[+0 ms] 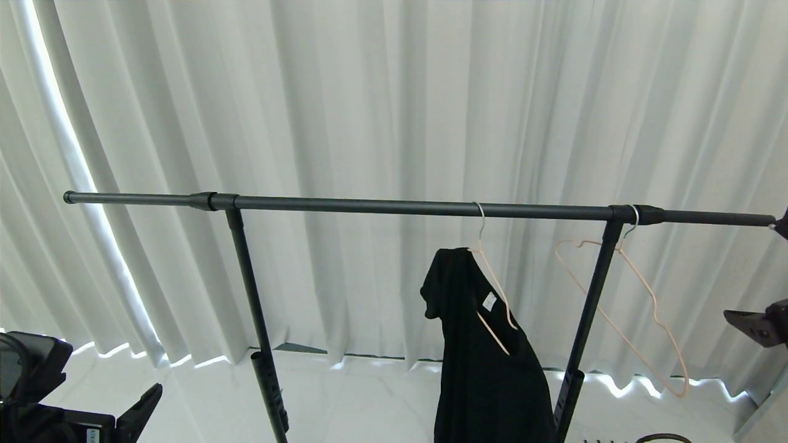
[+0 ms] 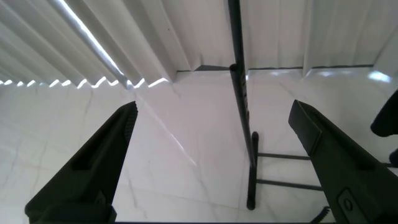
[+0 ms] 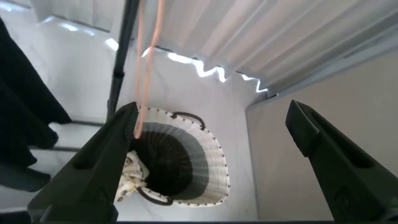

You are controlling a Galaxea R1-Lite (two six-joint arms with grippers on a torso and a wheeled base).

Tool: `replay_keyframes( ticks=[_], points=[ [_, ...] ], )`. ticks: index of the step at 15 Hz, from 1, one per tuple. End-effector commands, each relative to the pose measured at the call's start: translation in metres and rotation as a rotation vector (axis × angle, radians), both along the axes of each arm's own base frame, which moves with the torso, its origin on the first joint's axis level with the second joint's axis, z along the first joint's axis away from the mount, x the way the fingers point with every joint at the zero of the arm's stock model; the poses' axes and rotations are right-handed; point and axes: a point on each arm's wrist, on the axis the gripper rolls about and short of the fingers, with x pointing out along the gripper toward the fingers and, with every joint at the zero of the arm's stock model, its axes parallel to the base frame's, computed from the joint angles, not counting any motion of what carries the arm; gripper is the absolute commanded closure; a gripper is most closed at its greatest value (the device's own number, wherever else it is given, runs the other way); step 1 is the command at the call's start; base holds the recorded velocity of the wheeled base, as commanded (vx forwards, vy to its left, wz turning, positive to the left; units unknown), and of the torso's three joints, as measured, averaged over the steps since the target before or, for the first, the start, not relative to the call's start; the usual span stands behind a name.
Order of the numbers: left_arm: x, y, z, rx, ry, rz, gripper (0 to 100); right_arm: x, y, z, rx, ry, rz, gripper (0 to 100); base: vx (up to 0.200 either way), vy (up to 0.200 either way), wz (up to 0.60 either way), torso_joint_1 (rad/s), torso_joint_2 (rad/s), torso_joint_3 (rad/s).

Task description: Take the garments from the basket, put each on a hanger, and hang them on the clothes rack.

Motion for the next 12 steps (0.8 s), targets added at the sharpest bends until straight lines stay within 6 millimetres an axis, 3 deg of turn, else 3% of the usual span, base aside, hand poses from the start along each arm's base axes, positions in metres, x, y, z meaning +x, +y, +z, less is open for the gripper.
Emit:
replay_keyframes(
  ticks=[1, 12],
  points=[
    [0.000, 0.000, 0.001, 0.001, -0.004, 0.001, 0, -0.004, -0.002, 0.002, 0.004, -0.013, -0.006, 0, -0.200, 0.000, 0.00, 0.007, 0.00, -0.002],
    [0.000, 0.000, 0.000, 0.004, 0.000, -0.002, 0, -0.002, -0.002, -0.013, -0.017, 0.045, -0.009, 0, -0.200, 0.000, 0.00, 0.002, 0.00, 0.004]
  ],
)
